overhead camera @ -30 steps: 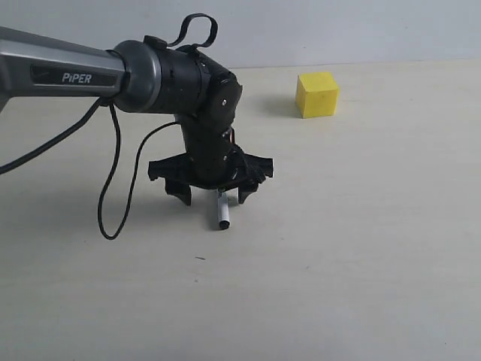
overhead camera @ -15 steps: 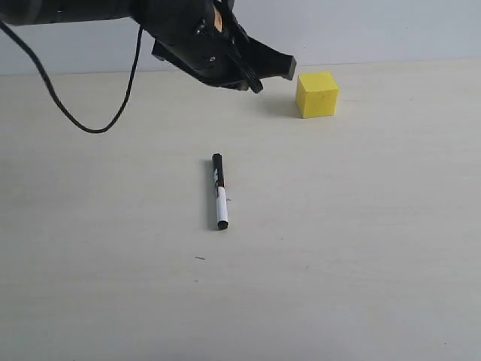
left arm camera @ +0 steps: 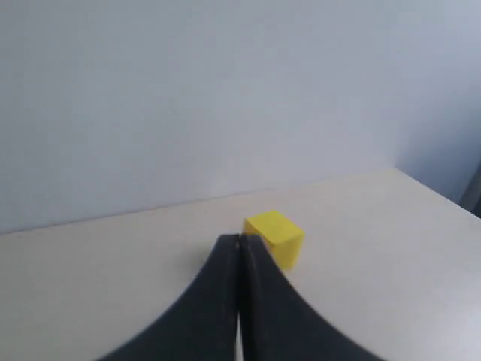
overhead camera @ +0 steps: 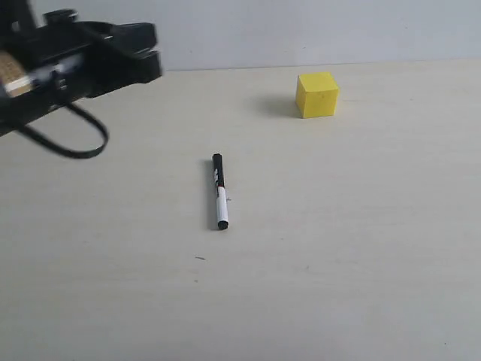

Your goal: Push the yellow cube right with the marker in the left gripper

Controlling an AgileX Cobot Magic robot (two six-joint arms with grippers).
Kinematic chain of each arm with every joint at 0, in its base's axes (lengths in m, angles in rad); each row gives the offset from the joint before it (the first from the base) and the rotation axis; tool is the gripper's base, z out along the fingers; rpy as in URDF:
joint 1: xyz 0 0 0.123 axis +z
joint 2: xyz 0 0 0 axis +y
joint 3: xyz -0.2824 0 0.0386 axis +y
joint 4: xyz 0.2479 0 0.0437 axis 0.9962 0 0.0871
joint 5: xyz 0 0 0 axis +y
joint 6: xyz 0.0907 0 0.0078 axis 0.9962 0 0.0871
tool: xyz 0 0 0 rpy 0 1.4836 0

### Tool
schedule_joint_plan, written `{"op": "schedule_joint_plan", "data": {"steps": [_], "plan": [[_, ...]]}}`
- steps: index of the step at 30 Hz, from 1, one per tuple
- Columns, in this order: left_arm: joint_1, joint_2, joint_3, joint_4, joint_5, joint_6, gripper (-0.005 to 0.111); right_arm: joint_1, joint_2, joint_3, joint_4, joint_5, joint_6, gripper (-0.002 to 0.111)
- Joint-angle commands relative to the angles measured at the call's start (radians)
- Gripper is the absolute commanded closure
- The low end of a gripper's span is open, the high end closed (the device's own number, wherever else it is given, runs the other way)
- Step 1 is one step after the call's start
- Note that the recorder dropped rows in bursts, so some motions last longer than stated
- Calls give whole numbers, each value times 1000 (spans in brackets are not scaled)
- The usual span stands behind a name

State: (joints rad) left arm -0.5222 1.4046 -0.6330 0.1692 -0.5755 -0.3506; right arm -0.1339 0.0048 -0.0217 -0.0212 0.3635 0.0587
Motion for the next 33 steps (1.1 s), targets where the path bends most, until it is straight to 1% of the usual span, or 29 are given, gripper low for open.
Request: {"op": "schedule_joint_plan", "data": {"steps": [1, 3, 5, 9, 15, 30, 33], "plan": [[120, -140, 216, 5, -200, 60, 107, 1, -5, 4, -5, -6, -5, 108], [169, -198, 298, 1, -269, 64, 107, 1, -5, 4, -5, -6, -5, 108], [205, -252, 360, 0, -335, 62, 107, 1, -5, 4, -5, -6, -5, 108], [233, -342, 429, 0, -350, 62, 107, 1, -5, 4, -5, -6, -5, 108], [233, -407, 472, 2, -336, 64, 107, 1, -5, 4, -5, -6, -5, 108], [233, -409, 472, 2, -336, 64, 107, 1, -5, 4, -5, -6, -5, 108], [233, -409, 472, 0, -336, 110, 107, 1, -5, 4, -5, -6, -5, 108]]}}
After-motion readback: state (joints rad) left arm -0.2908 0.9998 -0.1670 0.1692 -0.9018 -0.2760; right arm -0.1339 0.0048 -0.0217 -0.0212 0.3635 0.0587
